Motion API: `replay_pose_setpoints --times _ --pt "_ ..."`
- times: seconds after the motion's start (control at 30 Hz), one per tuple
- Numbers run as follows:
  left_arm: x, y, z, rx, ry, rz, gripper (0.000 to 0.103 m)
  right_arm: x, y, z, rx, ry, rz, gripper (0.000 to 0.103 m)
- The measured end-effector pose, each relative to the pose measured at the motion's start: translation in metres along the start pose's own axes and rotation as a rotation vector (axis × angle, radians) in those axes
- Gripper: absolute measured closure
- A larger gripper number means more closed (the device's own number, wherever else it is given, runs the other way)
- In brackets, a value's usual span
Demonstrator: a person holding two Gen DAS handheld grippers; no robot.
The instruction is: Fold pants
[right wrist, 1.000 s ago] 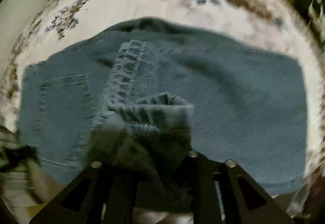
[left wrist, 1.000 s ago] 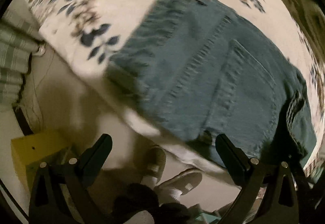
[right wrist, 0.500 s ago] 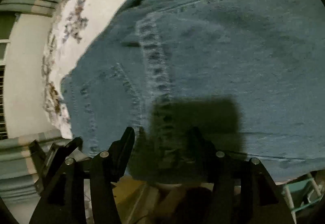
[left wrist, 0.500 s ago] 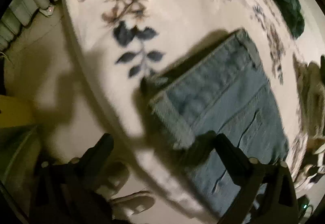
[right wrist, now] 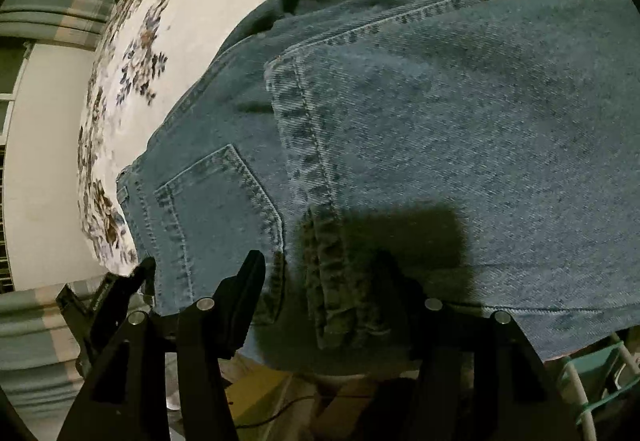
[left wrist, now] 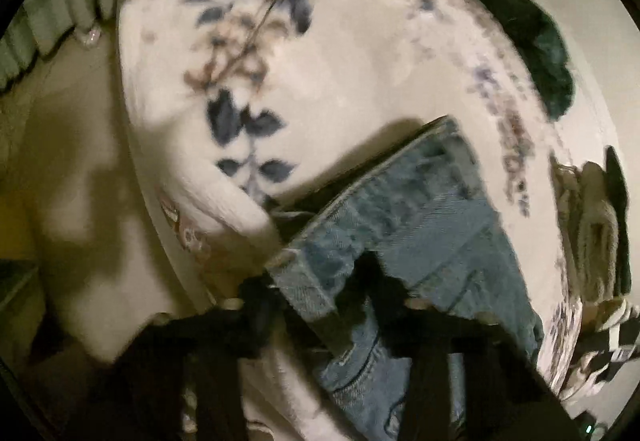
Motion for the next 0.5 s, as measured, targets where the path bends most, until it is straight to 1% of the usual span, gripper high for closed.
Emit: replay_pose_setpoints --times 0.1,0.17,0.27,0.4,0.5 --pt "0.021 0.003 0.004 -0.033 0.025 0.048 0.079 0.001 0.000 0.002 -0.009 -0.008 0.003 0.044" --pt "0.032 0.003 0.006 -0.035 0.034 0.057 0.079 0.003 -0.001 0.006 -0.014 -0.018 -0.001 0.044" --pt "0.040 0.004 0.007 -0.049 0.024 0.055 0.079 0.006 -0.002 0.012 -0.020 -0.024 -0.007 0.044" --pt "0.045 0.013 -0.003 -0.011 0.033 0.027 0.078 0.009 -0.006 0.016 -0.021 -0.028 -0.018 0.044" --pt "0.051 0.018 -0.005 -0.016 0.024 0.035 0.078 0.015 -0.009 0.018 -0.017 -0.029 -0.017 0.044"
Point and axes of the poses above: each gripper's, at about its wrist camera, not at the fingertips, and x roughly against the way its jaws point, z to its right, y to its underside, the point moved 5 cm from there along -x, roughly the way its jaws point, and after that the axes turned 9 degrees about -x, right-handed, at the moved point
